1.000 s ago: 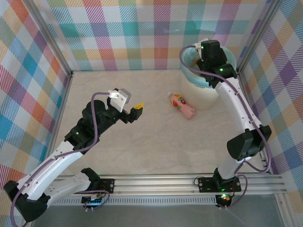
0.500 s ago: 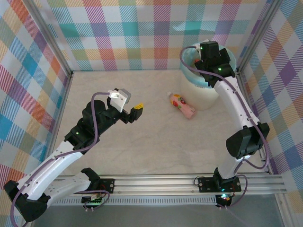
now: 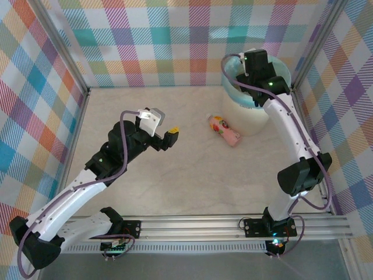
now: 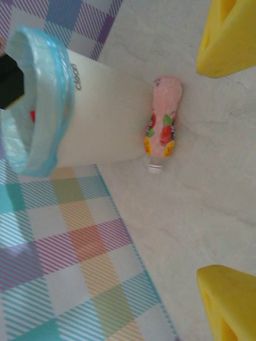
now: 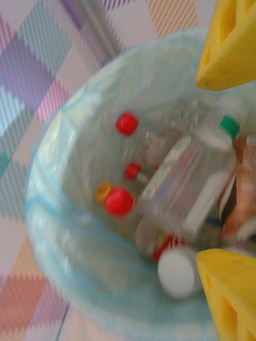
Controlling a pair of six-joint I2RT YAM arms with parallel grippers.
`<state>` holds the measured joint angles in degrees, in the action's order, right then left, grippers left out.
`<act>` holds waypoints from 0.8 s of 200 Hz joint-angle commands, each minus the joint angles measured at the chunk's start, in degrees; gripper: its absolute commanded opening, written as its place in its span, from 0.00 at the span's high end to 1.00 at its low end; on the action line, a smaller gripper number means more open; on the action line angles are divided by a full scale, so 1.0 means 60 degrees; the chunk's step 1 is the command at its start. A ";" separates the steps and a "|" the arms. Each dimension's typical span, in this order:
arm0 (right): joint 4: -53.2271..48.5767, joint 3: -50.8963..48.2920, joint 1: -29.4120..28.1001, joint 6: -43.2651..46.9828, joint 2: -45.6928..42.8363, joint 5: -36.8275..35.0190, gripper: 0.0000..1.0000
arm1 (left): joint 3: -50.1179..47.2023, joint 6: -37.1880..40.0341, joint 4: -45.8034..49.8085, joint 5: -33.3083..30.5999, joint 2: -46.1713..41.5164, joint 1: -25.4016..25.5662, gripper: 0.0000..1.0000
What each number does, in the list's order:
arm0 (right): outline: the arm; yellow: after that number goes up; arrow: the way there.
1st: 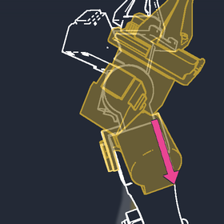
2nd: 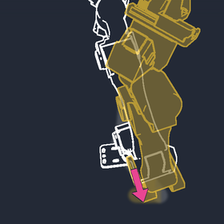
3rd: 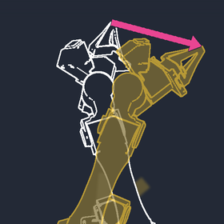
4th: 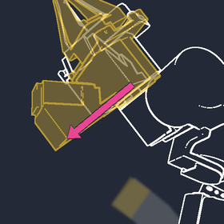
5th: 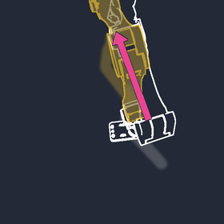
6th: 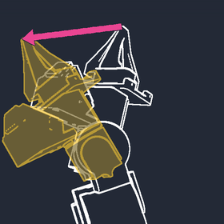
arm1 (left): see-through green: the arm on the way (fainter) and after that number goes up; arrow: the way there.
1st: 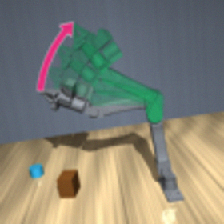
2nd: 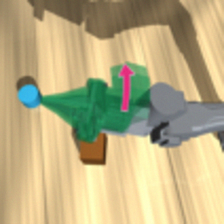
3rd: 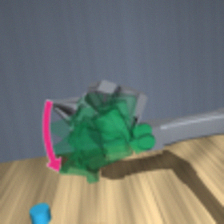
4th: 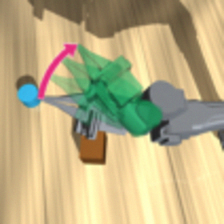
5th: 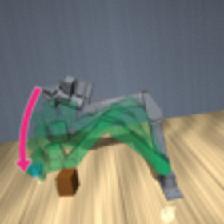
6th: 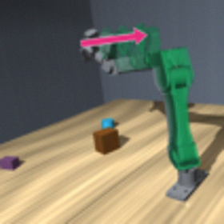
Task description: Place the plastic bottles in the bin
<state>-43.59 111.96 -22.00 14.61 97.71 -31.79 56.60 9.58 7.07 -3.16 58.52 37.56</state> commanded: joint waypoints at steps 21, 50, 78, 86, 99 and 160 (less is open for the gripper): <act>-0.0195 0.0094 -0.0874 -0.1141 -0.1146 0.2337 0.27 | 0.1419 -0.1956 0.1259 -0.0596 0.1574 -0.0525 0.08; -0.0203 -0.0621 -0.1233 -0.1848 -0.1503 0.3328 0.29 | 0.2454 -0.3462 0.2657 -0.0423 0.2901 -0.1137 0.08; -0.0580 -0.1189 -0.1415 -0.2296 -0.1229 0.3810 0.29 | 0.2883 -0.4774 0.3226 0.0665 0.3913 -0.1924 0.08; -0.0781 -0.1228 -0.1458 -0.2343 -0.1028 0.3823 0.29 | 0.2867 -0.5107 0.3234 0.0988 0.4129 -0.2139 0.08; -0.1114 -0.1229 -0.1518 -0.2397 -0.0650 0.3702 0.29 | 0.2767 -0.5565 0.3189 0.1478 0.4382 -0.2418 0.08; -0.1692 -0.1242 -0.1592 -0.2085 0.1282 0.2477 0.25 | 0.2097 -0.6073 0.3044 0.1646 0.4387 -0.2889 0.08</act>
<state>-51.33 104.62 -31.18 1.93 102.59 -13.28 70.57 -24.51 24.34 5.13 86.08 20.95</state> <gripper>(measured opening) 0.741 0.920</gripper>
